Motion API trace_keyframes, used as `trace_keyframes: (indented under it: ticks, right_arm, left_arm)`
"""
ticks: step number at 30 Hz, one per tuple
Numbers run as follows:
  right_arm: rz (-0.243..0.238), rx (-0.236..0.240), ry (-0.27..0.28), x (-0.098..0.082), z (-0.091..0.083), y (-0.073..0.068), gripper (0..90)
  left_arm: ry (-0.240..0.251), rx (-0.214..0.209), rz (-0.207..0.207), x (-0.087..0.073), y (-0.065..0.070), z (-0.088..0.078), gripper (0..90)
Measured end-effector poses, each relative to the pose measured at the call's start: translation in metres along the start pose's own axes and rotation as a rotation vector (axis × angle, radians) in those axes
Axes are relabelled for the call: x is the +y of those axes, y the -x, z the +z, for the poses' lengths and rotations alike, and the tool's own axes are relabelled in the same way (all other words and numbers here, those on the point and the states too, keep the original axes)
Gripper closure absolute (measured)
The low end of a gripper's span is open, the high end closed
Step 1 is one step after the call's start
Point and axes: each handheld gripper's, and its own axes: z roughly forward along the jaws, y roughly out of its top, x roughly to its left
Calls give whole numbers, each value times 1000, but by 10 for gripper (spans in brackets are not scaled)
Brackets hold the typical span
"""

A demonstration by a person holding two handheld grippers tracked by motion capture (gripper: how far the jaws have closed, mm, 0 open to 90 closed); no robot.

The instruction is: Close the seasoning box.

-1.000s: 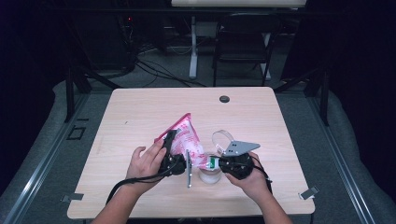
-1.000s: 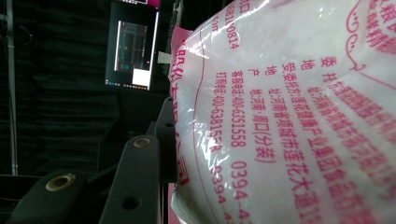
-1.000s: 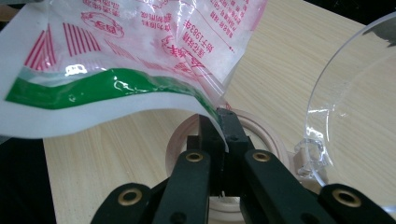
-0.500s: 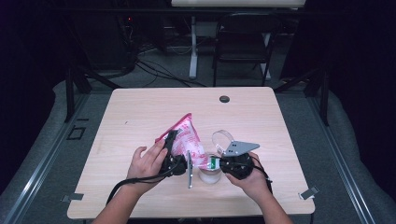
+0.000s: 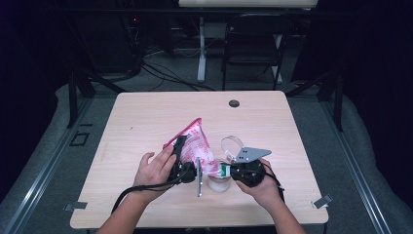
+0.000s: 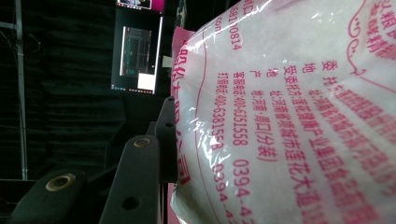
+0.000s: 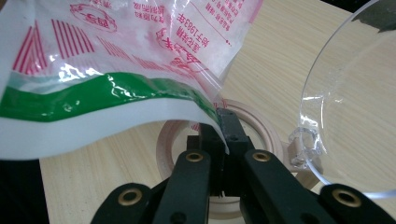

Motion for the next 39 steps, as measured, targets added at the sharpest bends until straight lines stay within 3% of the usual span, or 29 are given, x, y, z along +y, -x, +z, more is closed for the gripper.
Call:
trace_keyframes:
  ticks: [39]
  right_arm:
    - [1, -13, -13, -3, -2, 3, 900]
  left_arm:
    - [19, 13, 18, 6, 1, 0, 630]
